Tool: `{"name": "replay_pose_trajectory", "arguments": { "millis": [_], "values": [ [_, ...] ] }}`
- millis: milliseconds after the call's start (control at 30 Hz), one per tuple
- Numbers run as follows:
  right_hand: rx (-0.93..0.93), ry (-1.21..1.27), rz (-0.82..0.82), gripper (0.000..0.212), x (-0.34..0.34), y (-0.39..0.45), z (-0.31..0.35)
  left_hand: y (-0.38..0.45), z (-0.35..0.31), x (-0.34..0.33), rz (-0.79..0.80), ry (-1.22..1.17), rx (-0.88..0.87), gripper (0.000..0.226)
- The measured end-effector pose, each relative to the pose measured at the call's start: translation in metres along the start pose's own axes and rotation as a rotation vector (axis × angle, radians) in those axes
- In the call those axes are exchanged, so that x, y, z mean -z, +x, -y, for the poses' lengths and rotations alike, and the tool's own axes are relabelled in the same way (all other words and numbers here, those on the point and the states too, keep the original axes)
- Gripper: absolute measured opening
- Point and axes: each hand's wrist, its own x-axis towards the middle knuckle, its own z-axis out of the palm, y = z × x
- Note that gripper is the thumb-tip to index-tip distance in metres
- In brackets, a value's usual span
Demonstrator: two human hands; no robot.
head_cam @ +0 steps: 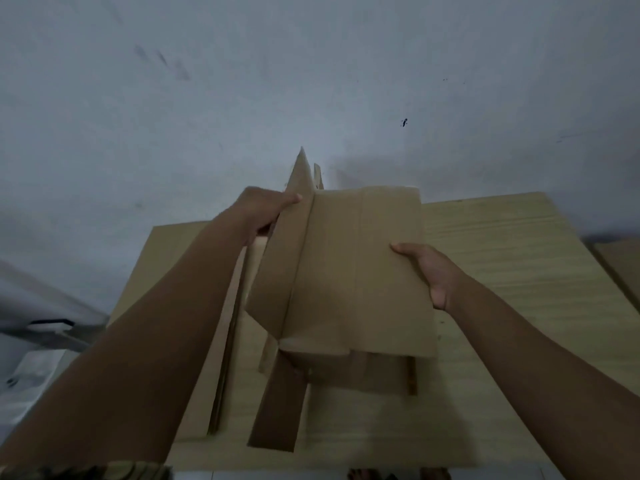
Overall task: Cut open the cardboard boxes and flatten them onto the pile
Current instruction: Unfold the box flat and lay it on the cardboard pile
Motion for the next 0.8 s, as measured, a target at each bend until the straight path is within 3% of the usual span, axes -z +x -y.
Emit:
{"name": "replay_pose_trajectory", "arguments": {
  "millis": [100, 133, 233, 333, 433, 500, 567, 667, 800],
  "values": [
    [0.086, -0.057, -0.1, 0.024, -0.004, 0.0, 0.003, 0.003, -0.002, 0.007, -0.312, 0.548, -0.286, 0.011],
    [0.13, -0.076, -0.149, 0.023, -0.006, 0.0, 0.002, 0.001, 0.001, 0.004, -0.374, 0.646, -0.332, 0.021],
    [0.216, -0.115, -0.234, 0.02, -0.012, -0.002, 0.0, -0.005, 0.02, -0.017, -0.398, 0.961, -0.356, 0.05],
    [0.235, -0.159, -0.253, 0.019, -0.012, -0.005, 0.004, -0.012, 0.039, -0.037, -0.358, 1.281, -0.504, 0.072],
    [0.224, -0.159, -0.261, 0.025, -0.007, -0.008, 0.007, -0.033, 0.046, -0.045, -0.263, 1.28, -0.687, 0.095],
    [0.229, -0.142, -0.269, 0.03, -0.005, -0.01, 0.009, -0.047, 0.056, -0.053, 0.082, 1.144, -0.697, 0.101],
    [0.22, -0.115, -0.259, 0.031, -0.002, -0.011, 0.006, -0.063, 0.072, -0.064, 0.365, 1.053, -0.594, 0.117],
    [0.188, 0.046, -0.093, 0.023, 0.009, -0.017, -0.009, -0.075, 0.1, -0.081, 0.35, 1.059, -0.583, 0.135],
    [0.133, 0.527, 0.053, 0.042, 0.017, -0.033, -0.05, -0.077, 0.115, -0.082, 0.228, 0.951, -0.607, 0.122]
  ]
}}
